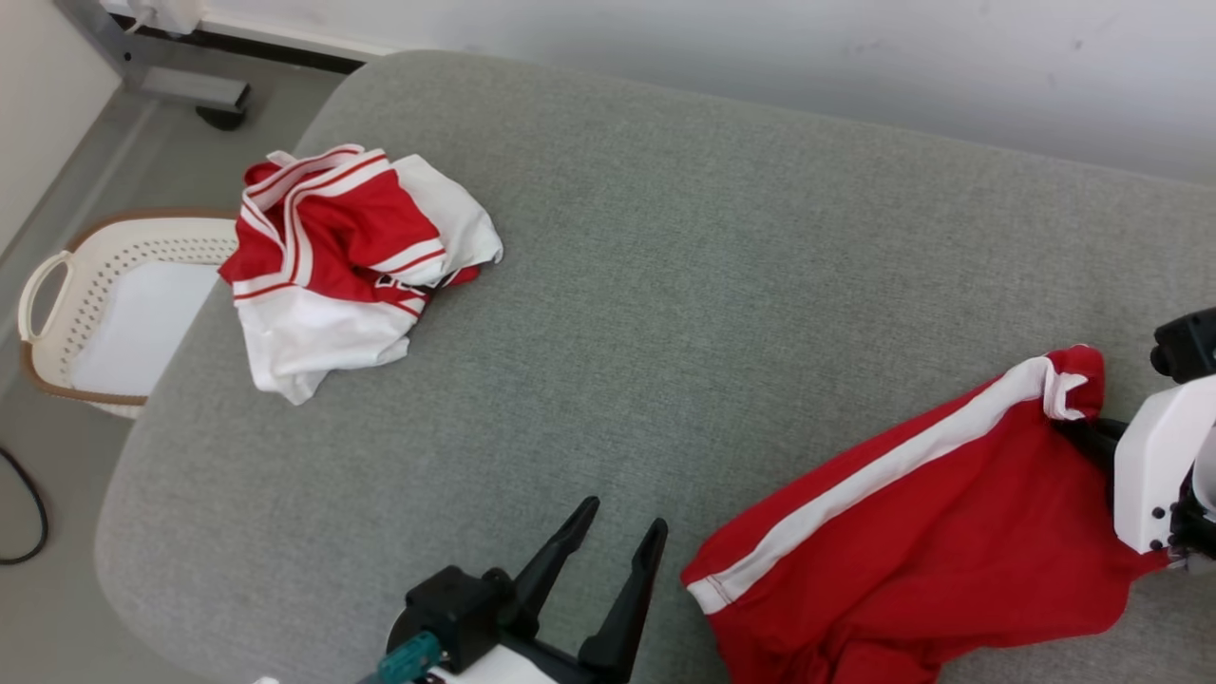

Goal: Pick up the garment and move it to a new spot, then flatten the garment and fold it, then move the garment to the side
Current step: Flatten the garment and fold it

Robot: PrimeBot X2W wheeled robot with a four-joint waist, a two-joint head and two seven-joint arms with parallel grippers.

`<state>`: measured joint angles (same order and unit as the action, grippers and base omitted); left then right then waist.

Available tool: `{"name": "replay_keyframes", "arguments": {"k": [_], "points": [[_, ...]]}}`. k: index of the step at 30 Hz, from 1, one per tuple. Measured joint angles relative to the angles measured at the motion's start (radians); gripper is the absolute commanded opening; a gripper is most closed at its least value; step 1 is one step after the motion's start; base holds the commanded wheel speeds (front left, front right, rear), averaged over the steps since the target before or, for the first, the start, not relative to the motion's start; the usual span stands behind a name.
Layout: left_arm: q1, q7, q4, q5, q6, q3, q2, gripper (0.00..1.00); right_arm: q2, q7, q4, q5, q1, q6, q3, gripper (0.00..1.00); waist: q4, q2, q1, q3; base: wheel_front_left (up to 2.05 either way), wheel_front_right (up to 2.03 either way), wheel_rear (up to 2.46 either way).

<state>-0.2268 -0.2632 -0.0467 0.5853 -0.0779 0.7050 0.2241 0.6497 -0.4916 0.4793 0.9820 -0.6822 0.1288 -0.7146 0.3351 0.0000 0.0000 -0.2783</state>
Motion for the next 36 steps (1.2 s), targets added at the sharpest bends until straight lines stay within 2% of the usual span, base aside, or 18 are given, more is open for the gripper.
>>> {"name": "replay_keyframes", "arguments": {"k": [6,17,22,24,30,34,36], "points": [[0.036,-0.001,-0.031,-0.047,0.028,-0.039,-0.003,1.00,-0.005,0.058,0.058,0.038,0.034,0.004,0.077,0.00,-0.056,0.0000,0.0001,0.028,0.00,0.00,0.00],[0.067,-0.001,-0.054,-0.125,0.048,-0.078,0.009,1.00,0.066,0.135,0.189,0.102,0.162,0.003,0.280,0.00,-0.218,0.0000,0.0000,0.097,0.00,0.00,0.00],[0.073,-0.001,-0.063,-0.135,0.053,-0.088,0.011,1.00,0.048,0.173,0.211,0.144,0.224,0.003,0.371,0.00,-0.277,0.0000,0.0000,0.113,0.00,0.00,0.00],[0.074,-0.001,-0.079,-0.137,0.060,-0.084,0.005,1.00,-0.029,0.167,0.136,0.192,0.238,0.003,0.450,0.00,-0.308,0.0000,0.0000,0.123,0.00,0.00,0.00],[0.090,-0.001,-0.088,-0.136,0.061,-0.085,-0.001,1.00,-0.093,0.085,-0.050,0.220,0.254,0.003,0.465,0.00,-0.294,0.0000,0.0000,0.140,0.00,0.00,0.00],[0.095,-0.001,-0.095,-0.134,0.061,-0.086,-0.008,1.00,-0.131,0.033,-0.143,0.174,0.276,0.003,0.457,0.00,-0.280,0.0000,0.0000,0.152,0.00,0.00,0.00],[0.096,-0.001,-0.097,-0.134,0.061,-0.088,-0.014,1.00,-0.172,0.014,-0.165,0.129,0.283,0.003,0.450,0.00,-0.272,0.0000,0.0000,0.156,0.00,0.00,0.00]]}}
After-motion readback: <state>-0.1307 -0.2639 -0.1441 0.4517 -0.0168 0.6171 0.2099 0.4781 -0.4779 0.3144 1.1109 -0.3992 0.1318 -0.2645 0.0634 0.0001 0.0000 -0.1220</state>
